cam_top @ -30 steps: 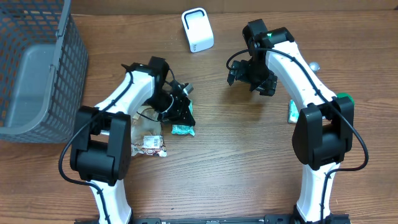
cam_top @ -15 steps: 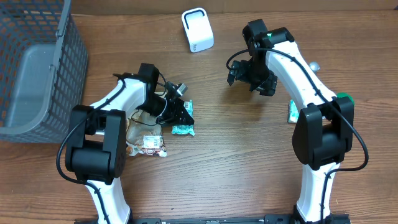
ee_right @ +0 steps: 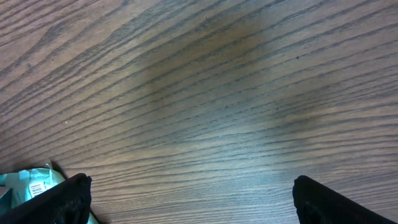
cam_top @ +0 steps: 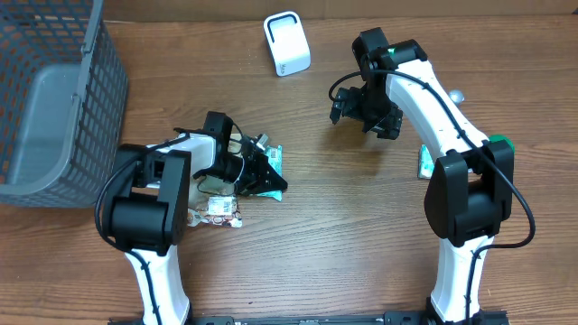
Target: Scan the item barcode
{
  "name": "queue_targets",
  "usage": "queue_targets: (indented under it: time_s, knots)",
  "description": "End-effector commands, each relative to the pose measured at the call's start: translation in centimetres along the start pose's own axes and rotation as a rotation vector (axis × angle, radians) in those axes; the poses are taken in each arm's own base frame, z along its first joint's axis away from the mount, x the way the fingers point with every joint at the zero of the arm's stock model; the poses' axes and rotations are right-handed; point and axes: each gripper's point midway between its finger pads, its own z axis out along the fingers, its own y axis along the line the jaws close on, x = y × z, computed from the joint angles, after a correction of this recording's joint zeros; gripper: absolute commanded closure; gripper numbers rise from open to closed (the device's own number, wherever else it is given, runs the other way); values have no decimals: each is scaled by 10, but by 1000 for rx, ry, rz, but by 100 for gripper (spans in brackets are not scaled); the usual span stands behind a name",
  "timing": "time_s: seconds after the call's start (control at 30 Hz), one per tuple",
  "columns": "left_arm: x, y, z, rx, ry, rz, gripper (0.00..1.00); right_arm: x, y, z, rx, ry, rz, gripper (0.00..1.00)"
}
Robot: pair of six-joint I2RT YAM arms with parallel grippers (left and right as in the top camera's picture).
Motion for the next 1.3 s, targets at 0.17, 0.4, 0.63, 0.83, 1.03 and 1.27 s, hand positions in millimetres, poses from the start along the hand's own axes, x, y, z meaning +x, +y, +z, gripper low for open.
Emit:
queue_targets:
  time_s: [0.17, 0.4, 0.63, 0.83, 1.03, 1.27]
  knots:
    - [-8, -8, -13, -35, -44, -10, 96, -3, -1, -8, -5, -23, 1, 0]
    - [-26, -80, -60, -69, -194, 191, 93, -3, -1, -8, -5, -23, 1, 0]
    - [-41, -51, -78, -319, -309, 140, 82, -3, -1, -8, -5, -23, 0, 0]
    - [-43, -29, -66, -341, -271, 95, 78, -3, -1, -8, -5, -23, 0, 0]
    - [-40, 14, -41, -360, -187, 5, 78, -3, -1, -8, -5, -23, 0, 0]
    - [-28, 38, -16, -268, -84, -66, 95, -3, -1, -8, -5, -23, 1, 0]
